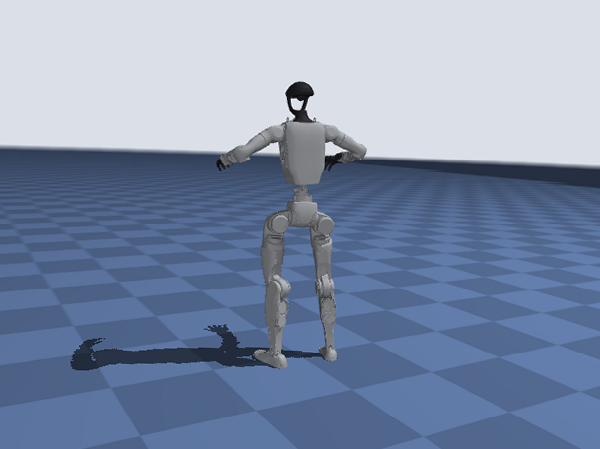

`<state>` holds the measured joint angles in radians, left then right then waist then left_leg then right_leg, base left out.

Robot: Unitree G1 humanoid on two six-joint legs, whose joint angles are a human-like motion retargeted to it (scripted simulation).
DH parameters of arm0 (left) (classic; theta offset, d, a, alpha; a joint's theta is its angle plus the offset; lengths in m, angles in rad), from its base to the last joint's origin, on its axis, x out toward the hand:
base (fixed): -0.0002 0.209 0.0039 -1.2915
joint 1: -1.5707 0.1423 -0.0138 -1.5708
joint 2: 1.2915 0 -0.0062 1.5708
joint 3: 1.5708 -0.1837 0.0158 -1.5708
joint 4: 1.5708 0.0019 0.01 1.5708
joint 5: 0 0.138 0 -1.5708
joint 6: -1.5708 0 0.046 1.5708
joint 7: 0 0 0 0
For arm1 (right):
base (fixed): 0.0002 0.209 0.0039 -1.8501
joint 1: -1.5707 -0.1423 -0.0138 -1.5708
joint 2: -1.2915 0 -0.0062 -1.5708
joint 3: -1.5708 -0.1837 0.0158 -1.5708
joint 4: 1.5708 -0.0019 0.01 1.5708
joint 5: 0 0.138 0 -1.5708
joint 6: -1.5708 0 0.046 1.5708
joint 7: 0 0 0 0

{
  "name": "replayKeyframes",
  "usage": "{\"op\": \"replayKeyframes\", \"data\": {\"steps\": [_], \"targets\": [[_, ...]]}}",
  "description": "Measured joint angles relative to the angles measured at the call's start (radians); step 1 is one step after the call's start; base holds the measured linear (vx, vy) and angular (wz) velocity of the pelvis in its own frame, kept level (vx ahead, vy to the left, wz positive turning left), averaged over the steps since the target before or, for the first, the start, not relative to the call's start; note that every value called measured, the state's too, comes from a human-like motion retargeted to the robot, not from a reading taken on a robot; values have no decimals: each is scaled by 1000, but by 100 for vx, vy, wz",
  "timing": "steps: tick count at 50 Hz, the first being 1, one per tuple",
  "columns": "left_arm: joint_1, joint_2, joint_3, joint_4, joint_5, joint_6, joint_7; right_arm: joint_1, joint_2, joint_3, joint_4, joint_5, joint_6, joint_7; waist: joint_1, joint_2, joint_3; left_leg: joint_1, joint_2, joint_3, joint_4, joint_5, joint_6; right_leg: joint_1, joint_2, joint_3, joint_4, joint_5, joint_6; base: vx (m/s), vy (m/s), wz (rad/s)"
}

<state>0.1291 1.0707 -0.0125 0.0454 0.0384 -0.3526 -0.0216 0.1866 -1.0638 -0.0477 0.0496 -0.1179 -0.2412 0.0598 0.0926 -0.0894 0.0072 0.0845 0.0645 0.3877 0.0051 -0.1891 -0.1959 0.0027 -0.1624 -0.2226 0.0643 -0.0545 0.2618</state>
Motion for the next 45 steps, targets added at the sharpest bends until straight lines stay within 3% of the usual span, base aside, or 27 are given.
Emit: {"op": "replayKeyframes", "data": {"steps": [5, 9, 15, 20, 28, 45], "targets": [[-52, 187, 219, -148, -64, -3, 83, 74, -231, -294, -181, 116, -11, -5, 0, -1, -17, -4, 5, -3, 1, 4, -6, 1, 5, -4, -7, 8, 0, 0, 0, 0], [-70, 312, 342, -226, -124, -25, 144, 150, -332, -525, -270, 205, -19, -47, -3, 0, -20, -7, 9, -5, 0, 9, -10, 1, 10, -7, -11, 13, 0, 0, 0, 0], [-28, 455, 484, -319, -134, -59, 167, 294, -387, -824, -379, 248, -38, -81, 2, 0, -21, -11, 16, -5, -1, 14, -15, -2, 18, -8, -15, 20, 0, 0, 0, 0], [45, 495, 616, -383, -89, -67, 189, 454, -372, -1035, -477, 245, -44, -76, 10, 2, -14, -11, 19, -3, -2, 17, -18, -3, 22, -7, -16, 22, 0, 0, 0, 0], [162, 471, 735, -453, -72, -63, 171, 607, -341, -1174, -578, 253, -29, -24, 18, 9, -13, -9, 23, 2, 0, 16, -18, -3, 26, -2, -18, 24, 0, 0, 0, 0], [260, 471, 785, -462, -68, -63, 112, 612, -361, -1186, -535, 256, -25, -9, 13, 6, -9, -12, 21, 0, 2, 17, -17, -6, 24, -2, -15, 27, 0, 0, 0, 0]]}}
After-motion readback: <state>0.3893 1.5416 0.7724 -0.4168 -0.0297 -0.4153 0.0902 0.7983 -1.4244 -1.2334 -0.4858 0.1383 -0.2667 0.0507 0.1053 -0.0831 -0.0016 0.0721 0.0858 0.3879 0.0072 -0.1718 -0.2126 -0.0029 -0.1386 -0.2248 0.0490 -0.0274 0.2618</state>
